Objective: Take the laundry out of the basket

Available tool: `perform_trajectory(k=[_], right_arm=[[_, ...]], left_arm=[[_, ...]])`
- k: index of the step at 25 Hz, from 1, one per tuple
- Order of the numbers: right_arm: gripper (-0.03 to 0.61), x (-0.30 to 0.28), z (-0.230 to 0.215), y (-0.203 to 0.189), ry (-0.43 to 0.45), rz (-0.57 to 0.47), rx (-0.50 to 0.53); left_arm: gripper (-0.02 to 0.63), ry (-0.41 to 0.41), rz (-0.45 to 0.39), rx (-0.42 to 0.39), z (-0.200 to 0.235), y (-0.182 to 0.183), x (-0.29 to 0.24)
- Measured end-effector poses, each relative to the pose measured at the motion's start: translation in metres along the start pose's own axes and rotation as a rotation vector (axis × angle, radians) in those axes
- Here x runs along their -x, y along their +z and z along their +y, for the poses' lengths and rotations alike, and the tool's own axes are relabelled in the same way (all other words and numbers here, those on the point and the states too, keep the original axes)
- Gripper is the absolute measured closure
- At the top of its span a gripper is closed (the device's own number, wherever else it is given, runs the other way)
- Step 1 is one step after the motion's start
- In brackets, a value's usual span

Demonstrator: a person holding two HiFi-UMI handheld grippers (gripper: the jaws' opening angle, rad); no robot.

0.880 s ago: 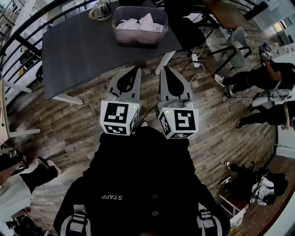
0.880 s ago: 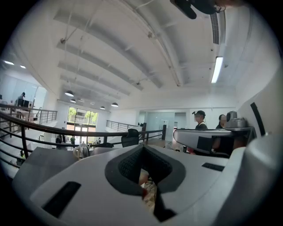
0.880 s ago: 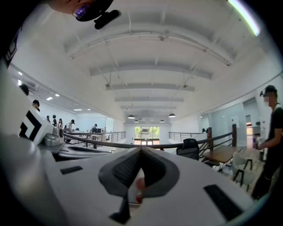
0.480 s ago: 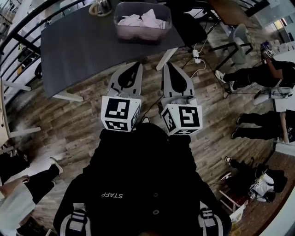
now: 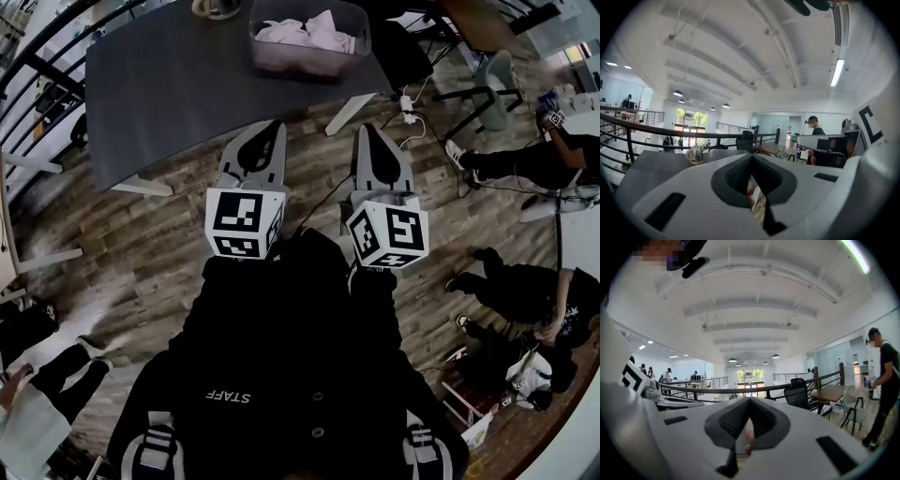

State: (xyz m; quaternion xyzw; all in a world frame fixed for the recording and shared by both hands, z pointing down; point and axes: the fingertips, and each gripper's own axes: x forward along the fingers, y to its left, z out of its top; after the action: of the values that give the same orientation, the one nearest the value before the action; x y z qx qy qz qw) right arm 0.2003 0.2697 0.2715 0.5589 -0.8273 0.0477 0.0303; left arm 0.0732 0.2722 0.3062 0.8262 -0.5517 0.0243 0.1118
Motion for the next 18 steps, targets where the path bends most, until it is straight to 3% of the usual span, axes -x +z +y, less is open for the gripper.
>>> perform_trajectory(k=[9, 18], right_arm=[[0.565, -0.039, -0.005, -0.01, 0.005, 0.026, 0.006], [0.565, -0.13, -0.063, -0.023, 0.019, 0.061, -0.027]], left_arm=[[0.614, 0.024, 0.031, 0.015, 0.025, -0.014, -0.029], [0.614, 0.038, 0.067, 0.024, 0.048, -0.019, -0.126]])
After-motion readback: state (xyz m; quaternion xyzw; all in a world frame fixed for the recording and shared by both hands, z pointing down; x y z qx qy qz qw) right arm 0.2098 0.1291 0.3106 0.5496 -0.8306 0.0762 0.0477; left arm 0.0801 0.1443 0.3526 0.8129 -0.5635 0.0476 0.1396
